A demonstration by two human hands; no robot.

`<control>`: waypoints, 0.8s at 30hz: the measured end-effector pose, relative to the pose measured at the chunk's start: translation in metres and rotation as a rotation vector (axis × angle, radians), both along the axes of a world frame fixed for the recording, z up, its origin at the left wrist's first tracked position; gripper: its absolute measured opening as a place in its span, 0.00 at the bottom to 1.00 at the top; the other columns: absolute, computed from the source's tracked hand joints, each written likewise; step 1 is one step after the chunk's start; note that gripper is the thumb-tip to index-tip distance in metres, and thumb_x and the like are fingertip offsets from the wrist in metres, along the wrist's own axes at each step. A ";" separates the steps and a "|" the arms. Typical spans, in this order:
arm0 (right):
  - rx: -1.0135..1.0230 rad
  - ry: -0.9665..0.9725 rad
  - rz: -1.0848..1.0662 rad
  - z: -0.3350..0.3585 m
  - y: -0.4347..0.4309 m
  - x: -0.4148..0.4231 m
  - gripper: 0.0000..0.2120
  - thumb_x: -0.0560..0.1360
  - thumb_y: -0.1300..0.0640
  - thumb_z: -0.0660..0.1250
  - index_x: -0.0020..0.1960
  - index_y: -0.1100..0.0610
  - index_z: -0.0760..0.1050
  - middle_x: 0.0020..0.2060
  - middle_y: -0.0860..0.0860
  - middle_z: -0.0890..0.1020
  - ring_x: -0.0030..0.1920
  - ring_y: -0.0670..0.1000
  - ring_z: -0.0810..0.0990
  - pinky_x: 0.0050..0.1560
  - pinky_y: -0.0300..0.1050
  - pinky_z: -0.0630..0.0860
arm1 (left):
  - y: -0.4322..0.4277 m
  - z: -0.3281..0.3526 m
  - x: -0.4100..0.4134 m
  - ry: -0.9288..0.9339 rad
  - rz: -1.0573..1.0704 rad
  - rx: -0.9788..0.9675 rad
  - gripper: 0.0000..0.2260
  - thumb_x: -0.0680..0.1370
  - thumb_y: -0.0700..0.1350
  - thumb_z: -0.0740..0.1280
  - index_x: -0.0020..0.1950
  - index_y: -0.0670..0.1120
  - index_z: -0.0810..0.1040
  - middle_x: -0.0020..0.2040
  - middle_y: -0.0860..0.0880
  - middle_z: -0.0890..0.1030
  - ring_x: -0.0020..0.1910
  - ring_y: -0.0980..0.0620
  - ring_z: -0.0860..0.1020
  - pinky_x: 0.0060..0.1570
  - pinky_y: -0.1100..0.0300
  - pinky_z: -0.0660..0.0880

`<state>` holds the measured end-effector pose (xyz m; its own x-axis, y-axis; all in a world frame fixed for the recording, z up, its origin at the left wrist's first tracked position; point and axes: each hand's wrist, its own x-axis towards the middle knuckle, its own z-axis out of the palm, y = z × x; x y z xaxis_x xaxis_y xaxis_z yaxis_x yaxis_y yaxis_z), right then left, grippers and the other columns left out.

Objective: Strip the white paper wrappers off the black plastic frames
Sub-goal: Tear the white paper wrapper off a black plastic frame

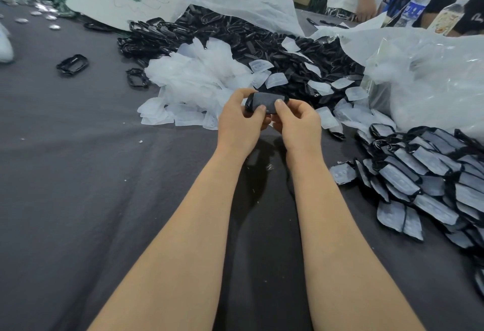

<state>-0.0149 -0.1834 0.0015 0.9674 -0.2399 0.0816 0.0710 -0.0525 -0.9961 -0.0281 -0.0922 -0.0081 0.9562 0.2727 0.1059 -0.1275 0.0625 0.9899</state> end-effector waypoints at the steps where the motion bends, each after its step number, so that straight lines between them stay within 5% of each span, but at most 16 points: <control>1: -0.001 -0.003 -0.005 0.000 0.000 0.000 0.06 0.78 0.61 0.65 0.53 0.61 0.75 0.44 0.54 0.81 0.40 0.46 0.80 0.42 0.36 0.78 | 0.000 0.000 0.000 -0.001 -0.003 0.005 0.10 0.78 0.36 0.65 0.54 0.49 0.71 0.47 0.41 0.82 0.39 0.52 0.82 0.49 0.54 0.81; 18: 0.035 0.014 0.110 0.003 -0.003 -0.002 0.02 0.76 0.63 0.67 0.47 0.58 0.75 0.42 0.55 0.80 0.42 0.50 0.79 0.45 0.41 0.78 | 0.005 0.002 -0.003 0.001 -0.003 0.022 0.08 0.77 0.43 0.68 0.46 0.54 0.70 0.46 0.43 0.82 0.35 0.54 0.82 0.40 0.61 0.80; 24: 0.106 0.072 0.146 0.004 -0.007 -0.001 0.05 0.76 0.62 0.67 0.43 0.55 0.75 0.40 0.54 0.80 0.40 0.51 0.79 0.45 0.45 0.75 | 0.010 0.004 -0.002 0.026 -0.105 0.042 0.05 0.78 0.40 0.67 0.52 0.48 0.73 0.41 0.47 0.81 0.30 0.60 0.80 0.35 0.66 0.78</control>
<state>-0.0159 -0.1909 0.0052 0.9950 -0.1001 -0.0070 -0.0010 0.0591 -0.9983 -0.0304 -0.0824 -0.0039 0.9820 0.1665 0.0896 -0.0964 0.0330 0.9948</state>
